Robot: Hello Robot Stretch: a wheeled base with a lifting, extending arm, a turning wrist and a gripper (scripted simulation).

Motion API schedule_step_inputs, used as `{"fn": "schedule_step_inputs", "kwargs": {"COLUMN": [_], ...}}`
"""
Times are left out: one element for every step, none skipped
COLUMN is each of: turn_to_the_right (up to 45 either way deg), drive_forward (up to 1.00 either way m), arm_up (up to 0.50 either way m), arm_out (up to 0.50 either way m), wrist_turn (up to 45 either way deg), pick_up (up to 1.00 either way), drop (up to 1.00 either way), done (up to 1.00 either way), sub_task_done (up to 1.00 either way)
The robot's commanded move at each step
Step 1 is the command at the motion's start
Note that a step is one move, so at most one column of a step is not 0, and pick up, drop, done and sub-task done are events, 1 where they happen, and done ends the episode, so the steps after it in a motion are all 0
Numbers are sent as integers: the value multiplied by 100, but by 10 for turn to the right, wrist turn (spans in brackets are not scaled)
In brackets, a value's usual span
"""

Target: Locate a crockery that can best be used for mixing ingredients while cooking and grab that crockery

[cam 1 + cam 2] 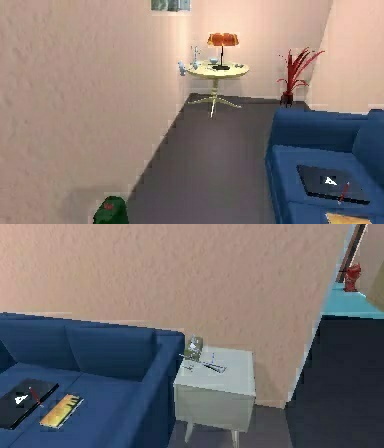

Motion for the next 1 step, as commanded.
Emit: {"fn": "schedule_step_inputs", "kwargs": {"turn_to_the_right": [0], "drive_forward": [100], "arm_up": [0], "arm_out": [0], "wrist_turn": [0], "pick_up": [0], "drop": [0], "done": [0], "sub_task_done": [0]}}
